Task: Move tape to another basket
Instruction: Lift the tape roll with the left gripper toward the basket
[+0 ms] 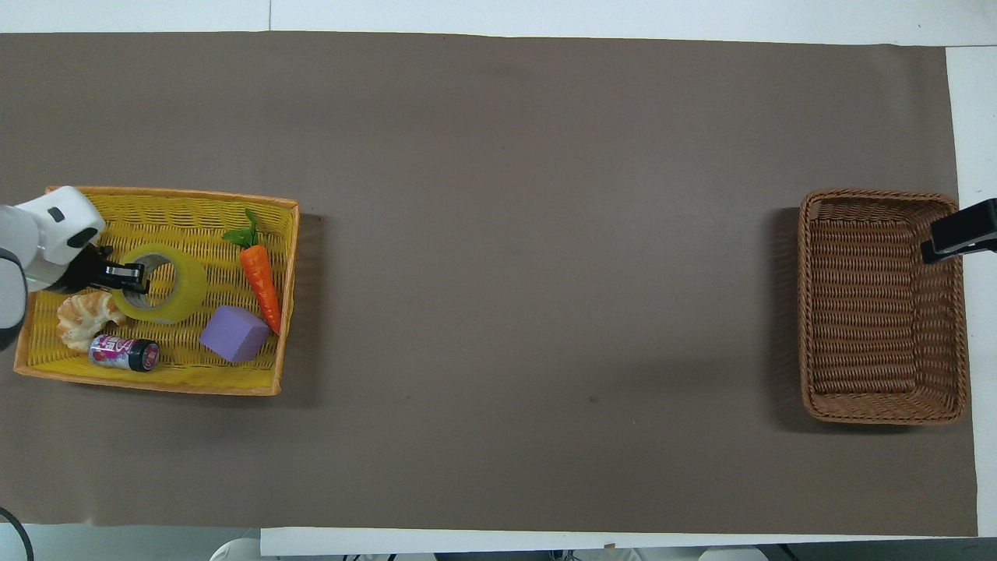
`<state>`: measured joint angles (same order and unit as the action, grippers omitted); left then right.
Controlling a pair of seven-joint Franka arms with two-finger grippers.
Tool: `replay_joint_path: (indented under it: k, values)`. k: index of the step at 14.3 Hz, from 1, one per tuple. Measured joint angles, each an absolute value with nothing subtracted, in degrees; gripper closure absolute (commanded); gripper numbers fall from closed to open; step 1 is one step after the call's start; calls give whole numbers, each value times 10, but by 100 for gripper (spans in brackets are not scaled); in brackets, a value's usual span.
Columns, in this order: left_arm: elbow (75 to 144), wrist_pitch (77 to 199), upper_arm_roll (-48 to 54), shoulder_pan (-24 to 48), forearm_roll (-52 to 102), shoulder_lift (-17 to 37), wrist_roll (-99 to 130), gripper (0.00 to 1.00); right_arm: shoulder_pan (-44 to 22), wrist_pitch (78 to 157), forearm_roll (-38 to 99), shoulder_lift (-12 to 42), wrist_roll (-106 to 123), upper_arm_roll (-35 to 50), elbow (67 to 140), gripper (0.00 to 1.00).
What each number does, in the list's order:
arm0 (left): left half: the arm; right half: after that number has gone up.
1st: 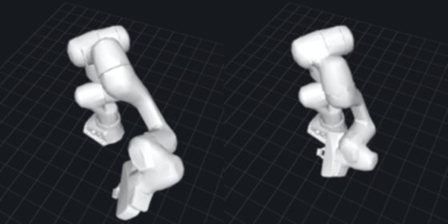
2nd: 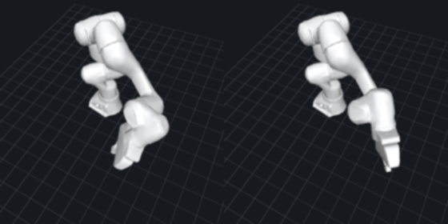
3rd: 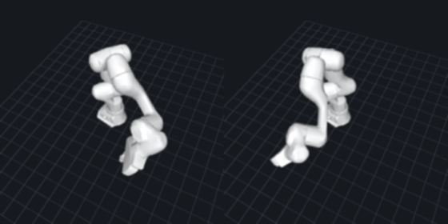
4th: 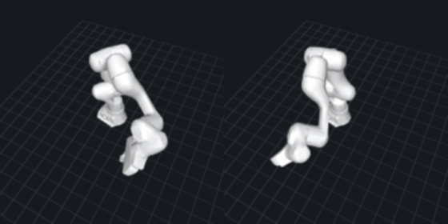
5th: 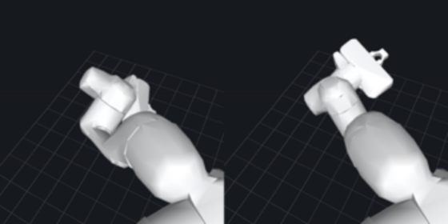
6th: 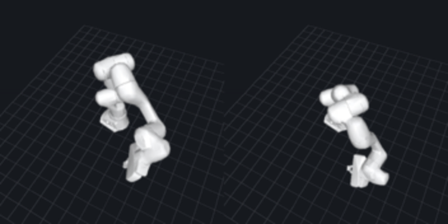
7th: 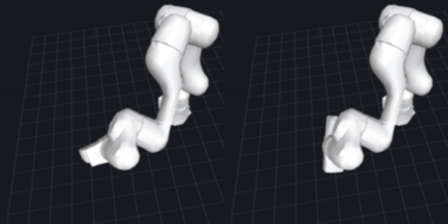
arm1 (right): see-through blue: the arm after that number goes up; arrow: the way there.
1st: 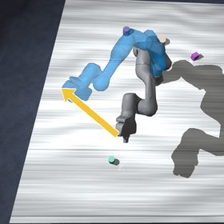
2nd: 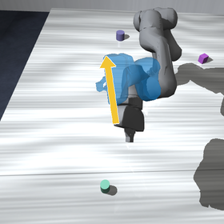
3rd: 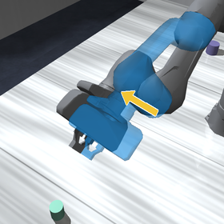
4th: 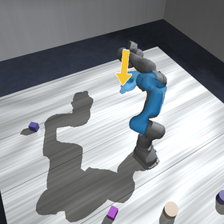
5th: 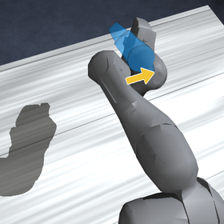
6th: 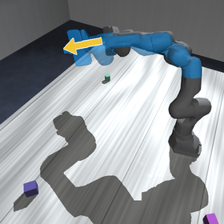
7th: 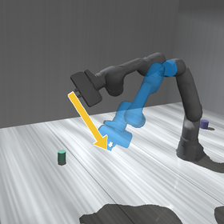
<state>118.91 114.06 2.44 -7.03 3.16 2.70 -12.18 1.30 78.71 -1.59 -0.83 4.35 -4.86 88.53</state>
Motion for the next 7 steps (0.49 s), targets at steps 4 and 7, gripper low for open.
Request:
replay_joint_path:
  k: [4, 7]
  values:
    - [1010, 942, 31, 1, 95, 12, 17, 98, 15, 786, -16, -8, 44, -49, 885, 1]
    - [1011, 1001, 39, 139, 98, 11, 140, 91, 13, 785, -16, -8, 48, -48, 885, 1]
